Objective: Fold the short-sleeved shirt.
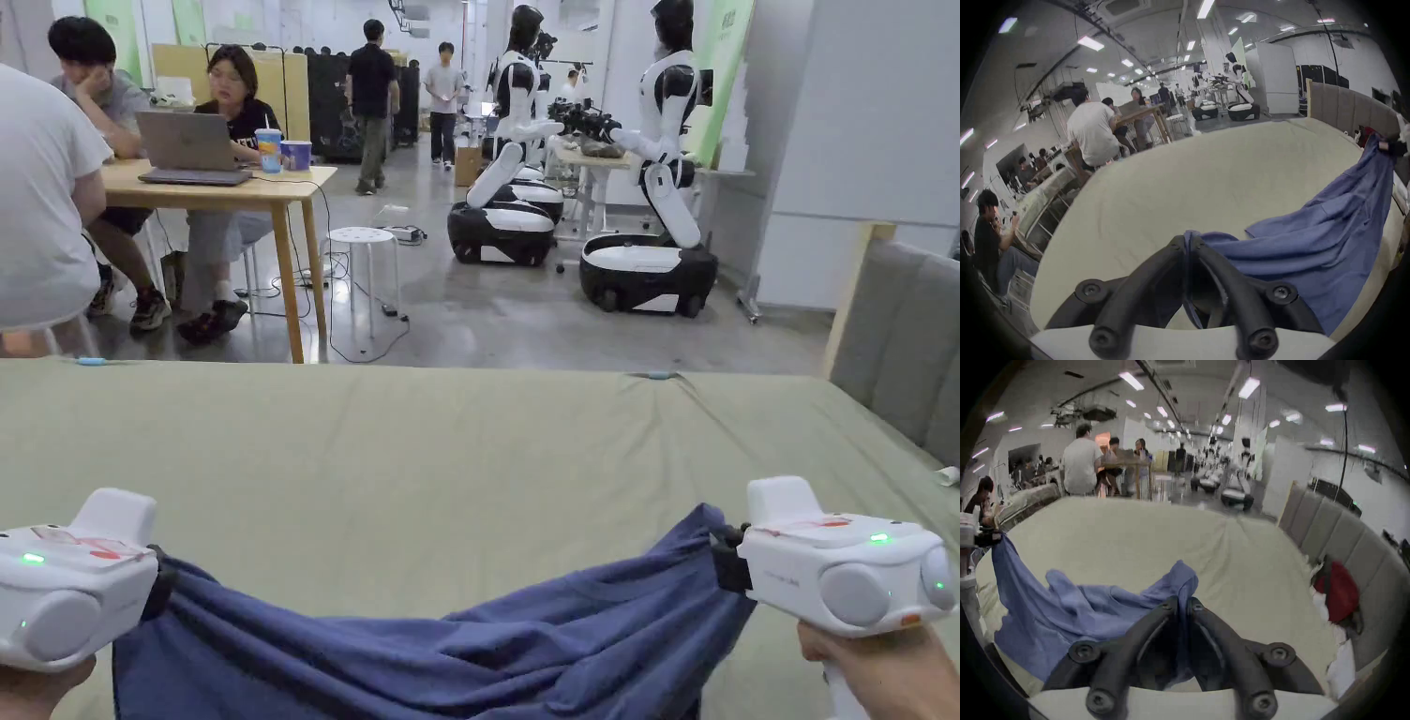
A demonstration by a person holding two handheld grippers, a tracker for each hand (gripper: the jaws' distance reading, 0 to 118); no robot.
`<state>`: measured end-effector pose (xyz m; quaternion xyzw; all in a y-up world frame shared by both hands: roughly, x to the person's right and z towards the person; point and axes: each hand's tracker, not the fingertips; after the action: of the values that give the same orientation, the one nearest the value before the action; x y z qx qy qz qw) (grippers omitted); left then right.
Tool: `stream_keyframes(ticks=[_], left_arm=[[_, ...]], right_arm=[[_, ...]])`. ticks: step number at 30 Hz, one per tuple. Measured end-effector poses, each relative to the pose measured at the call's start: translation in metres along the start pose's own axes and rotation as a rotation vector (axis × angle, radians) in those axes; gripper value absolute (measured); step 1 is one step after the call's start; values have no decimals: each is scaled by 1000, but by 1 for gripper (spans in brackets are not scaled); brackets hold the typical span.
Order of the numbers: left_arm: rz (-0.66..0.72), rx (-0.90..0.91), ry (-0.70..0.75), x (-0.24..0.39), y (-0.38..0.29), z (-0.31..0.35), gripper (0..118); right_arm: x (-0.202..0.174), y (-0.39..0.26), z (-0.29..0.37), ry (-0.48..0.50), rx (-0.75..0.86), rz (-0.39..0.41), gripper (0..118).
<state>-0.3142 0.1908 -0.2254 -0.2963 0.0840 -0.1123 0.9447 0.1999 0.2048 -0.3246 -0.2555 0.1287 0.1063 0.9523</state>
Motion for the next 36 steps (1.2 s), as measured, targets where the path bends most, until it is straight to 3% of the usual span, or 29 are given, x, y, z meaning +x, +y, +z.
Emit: stream_keyframes(ticks=[4,8,13,19,25,31,36], left_arm=[[-15,95,96,-22,39,18,1],[-15,187,163,-46,83,36,1],[8,255,241,-69,140,45,1],[-2,339,322,-76,202,45,1],[-19,305,338,-67,217,16,1],[-63,198,348,-46,158,-52,1],[-57,157,324,-40,125,-71,1]], right_arm=[[-3,52,39,-56,112,50,6],[4,103,65,-181,209,94,6],[16,154,78,-366,298,137,6],[18,203,76,-477,350,173,6],[15,210,39,-473,315,179,6],[17,147,-43,-446,202,163,6],[18,105,-64,-410,165,148,6]])
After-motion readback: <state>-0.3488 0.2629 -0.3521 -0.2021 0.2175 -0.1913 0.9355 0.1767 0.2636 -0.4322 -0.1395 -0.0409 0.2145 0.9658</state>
